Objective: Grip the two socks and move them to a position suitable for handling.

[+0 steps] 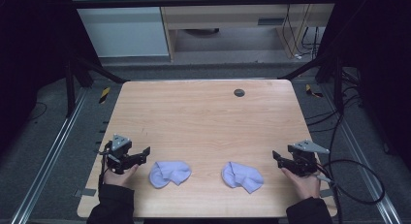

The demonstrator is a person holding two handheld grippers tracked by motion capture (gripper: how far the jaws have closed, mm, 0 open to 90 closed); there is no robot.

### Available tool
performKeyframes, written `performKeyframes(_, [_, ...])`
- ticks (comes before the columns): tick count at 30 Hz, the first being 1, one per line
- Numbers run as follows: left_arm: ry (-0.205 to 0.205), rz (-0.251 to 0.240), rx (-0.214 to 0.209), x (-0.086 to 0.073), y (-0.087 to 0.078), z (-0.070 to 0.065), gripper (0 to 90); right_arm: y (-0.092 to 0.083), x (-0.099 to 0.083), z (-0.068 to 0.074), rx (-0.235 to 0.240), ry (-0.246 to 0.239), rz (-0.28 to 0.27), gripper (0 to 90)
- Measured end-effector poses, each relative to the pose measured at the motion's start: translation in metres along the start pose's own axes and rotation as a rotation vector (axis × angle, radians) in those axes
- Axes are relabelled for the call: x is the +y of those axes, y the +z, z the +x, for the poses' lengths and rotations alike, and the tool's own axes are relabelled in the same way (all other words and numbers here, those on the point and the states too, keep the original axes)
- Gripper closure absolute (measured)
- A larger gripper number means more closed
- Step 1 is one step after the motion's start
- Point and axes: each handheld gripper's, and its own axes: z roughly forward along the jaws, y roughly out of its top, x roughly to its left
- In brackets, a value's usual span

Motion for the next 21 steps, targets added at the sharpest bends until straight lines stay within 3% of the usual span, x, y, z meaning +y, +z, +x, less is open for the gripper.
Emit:
performKeyframes(2, [0.002, -0.004, 0.001, 0.001, -0.002, -0.003, 19.0, -0.001, 0.0, 0.002, 0.002, -0.005, 0.0, 34.6])
performKeyframes(4, [-0.022, -0.019, -0.013, 0.002, -0.004, -0.008, 18.7, -0.002, 0.001, 0.004, -0.001, -0.017, -0.003, 34.3])
performKeyframes(8, [-0.01, -0.027, -0.009, 0.006, -0.006, -0.019, 18.5, -0.006, 0.004, 0.012, -0.008, -0.046, -0.006, 33.5])
performKeyframes(11, [-0.024, -0.033, -0.024, 0.007, -0.007, -0.027, 18.7, -0.009, 0.007, 0.018, 0.001, -0.063, -0.018, 34.7])
performKeyframes(21, [0.011, -0.03, -0.048, 0.01, -0.005, -0.058, 19.1, -0.013, 0.014, 0.037, 0.04, -0.11, -0.011, 34.9])
